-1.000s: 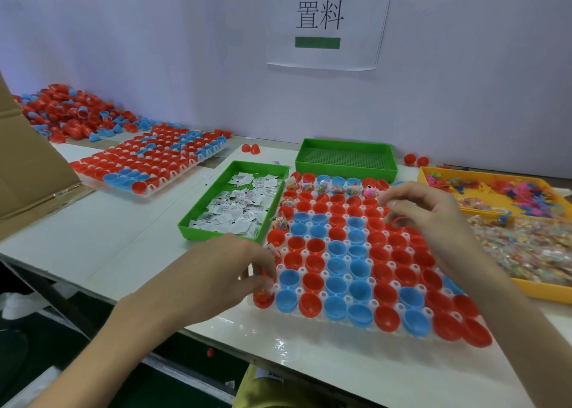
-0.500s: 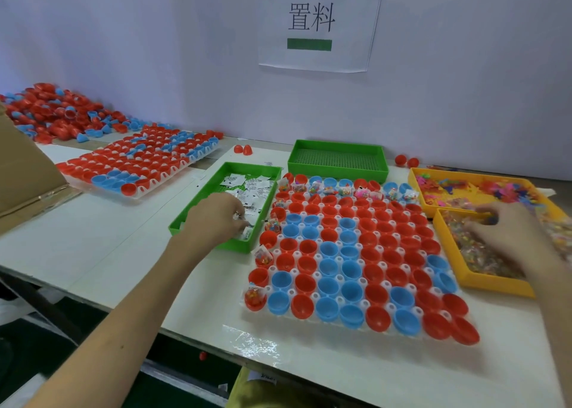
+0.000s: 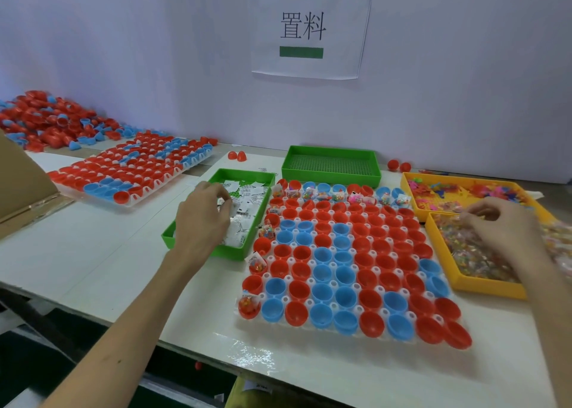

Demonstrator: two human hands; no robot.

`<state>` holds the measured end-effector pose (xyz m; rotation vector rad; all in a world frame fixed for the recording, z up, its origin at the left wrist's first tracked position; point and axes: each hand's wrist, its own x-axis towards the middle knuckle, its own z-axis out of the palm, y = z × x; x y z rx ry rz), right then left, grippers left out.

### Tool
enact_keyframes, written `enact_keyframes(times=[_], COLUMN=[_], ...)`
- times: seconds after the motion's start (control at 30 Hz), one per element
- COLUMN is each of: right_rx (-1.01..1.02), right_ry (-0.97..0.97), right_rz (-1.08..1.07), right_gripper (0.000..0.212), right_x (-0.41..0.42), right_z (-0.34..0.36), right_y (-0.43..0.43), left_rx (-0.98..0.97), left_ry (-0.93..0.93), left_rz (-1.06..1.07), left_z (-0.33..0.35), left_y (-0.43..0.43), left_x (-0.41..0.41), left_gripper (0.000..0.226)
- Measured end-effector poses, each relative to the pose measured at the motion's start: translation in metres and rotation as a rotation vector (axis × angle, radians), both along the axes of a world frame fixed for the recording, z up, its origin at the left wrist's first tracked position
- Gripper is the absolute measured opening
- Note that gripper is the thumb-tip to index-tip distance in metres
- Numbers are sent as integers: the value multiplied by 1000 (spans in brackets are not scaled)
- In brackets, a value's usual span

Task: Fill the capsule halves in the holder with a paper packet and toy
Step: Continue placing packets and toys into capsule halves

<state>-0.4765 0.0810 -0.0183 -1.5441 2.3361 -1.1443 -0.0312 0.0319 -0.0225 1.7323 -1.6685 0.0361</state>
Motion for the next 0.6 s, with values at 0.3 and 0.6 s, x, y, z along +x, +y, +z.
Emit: enact_keyframes(times=[0.3,0.6], right_rx=[-304,-276], right_ry=[-148,-598], right_rz=[189,664], right_gripper=[15,2], right_x=[23,120], right_z=[15,32], right_y=[5,23], left_rx=[-102,-113], left_ry=[484,1132], left_rz=[-167,-542], left_z=[18,56], left_y=[21,99], left_x=[-17,-98], left_gripper=[9,7])
